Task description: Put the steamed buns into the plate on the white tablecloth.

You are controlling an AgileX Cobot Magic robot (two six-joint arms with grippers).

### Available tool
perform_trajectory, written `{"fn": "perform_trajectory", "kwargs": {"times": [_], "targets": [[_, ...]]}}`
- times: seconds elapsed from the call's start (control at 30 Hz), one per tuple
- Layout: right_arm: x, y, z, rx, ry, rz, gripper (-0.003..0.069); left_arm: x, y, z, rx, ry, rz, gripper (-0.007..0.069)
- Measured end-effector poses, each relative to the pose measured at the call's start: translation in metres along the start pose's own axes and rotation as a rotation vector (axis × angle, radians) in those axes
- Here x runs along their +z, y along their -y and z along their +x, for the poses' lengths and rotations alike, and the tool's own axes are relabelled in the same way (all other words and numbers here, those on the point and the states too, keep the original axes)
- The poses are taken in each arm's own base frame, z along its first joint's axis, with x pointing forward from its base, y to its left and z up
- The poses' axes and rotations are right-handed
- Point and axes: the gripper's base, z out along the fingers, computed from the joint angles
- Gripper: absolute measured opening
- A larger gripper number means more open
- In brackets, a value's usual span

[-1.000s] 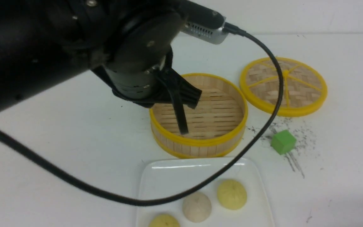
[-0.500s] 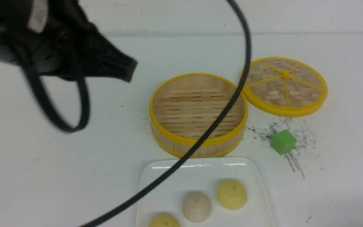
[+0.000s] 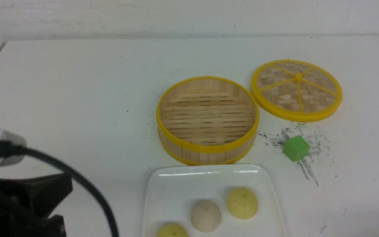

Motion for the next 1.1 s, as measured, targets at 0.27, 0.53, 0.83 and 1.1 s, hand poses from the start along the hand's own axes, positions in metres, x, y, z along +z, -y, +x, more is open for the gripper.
{"fn": "perform_trajectory", "kwargs": {"times": [0.27, 0.53, 0.83, 1.1], "targets": [[0.000, 0.000, 0.000, 0.000, 0.000, 0.000, 0.0071, 0.009, -0.008, 0.031, -0.033, 0.022, 0.062, 0.0020], [0.000, 0.000, 0.000, 0.000, 0.000, 0.000, 0.0080, 0.011, -0.016, 0.037, -0.025, -0.017, -0.008, 0.0025], [0.000, 0.000, 0.000, 0.000, 0.000, 0.000, 0.0086, 0.004, -0.019, 0.032, -0.034, 0.050, -0.017, 0.0034], [0.000, 0.000, 0.000, 0.000, 0.000, 0.000, 0.0092, -0.017, -0.047, 0.056, -0.097, 0.085, -0.084, 0.0036]]}}
